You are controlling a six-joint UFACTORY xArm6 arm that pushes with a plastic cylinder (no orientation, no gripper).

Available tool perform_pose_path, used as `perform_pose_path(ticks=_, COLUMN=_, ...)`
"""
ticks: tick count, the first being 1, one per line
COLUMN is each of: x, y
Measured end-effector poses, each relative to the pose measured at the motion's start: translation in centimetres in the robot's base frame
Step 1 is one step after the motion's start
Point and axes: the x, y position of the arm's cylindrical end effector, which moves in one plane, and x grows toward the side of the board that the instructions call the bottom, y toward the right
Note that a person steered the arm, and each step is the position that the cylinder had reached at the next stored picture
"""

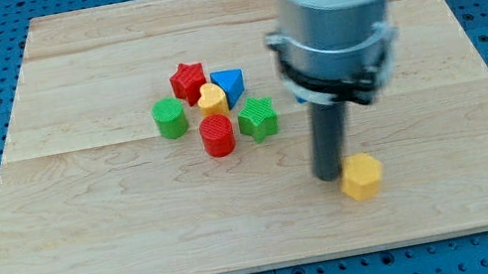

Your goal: Place the blue cube on top of the yellow hexagon

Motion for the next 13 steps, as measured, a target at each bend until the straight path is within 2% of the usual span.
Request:
perform_pose_path(ticks=1, x=1.8, y=4.5)
perform_pose_path(ticks=2, x=-1.0, y=6.7)
perform_pose_path(ticks=3, x=-8.2, y=9.8)
perform_pose_path(ticks=4, x=-15.6, y=7.2)
perform_pose_path(ticks=5, x=-19.0, y=0.2)
perform_pose_path(ticks=6, x=-20.1, y=-8.0)
perform_pose_path(ticks=7, x=-18.7, y=-7.6)
perform_pose_path(ticks=9, x=-12.2, y=-2.4)
perform_pose_path(ticks=10, x=-14.1, y=2.0)
perform_pose_path(ticks=11, x=-16.8, y=1.5)
perform_pose_path(ticks=12, x=-17.7, y=4.6)
perform_pose_path(ticks=13, x=-14.7, y=7.7)
